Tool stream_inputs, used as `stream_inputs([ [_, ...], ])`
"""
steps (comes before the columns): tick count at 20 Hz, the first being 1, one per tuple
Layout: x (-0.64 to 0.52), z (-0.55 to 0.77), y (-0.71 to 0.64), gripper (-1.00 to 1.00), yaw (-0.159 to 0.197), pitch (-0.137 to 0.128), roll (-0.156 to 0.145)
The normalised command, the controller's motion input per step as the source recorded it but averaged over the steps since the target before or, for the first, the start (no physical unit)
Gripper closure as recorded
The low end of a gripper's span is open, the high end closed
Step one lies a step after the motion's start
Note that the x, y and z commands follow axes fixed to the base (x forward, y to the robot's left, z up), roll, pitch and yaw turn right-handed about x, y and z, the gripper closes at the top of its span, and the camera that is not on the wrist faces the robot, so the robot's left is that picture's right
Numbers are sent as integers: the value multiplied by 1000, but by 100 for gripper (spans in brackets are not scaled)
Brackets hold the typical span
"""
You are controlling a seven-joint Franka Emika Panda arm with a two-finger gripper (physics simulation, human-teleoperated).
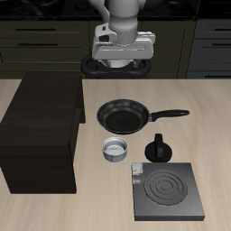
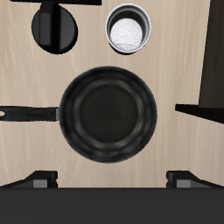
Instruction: Place the ramekin on the bottom layer of the wooden shelf
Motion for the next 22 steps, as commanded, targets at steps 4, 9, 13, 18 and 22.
stream_inputs([
  [4,404,-58,-27,-100,-20,67,-1],
  [9,360,50,-29,-100,-29,19,-15],
  [13,269,3,27,-100,5,-10,5],
  [18,373,-30,76,-100,-19,6,-5],
  [22,315,-15,49,-100,-4,15,0],
])
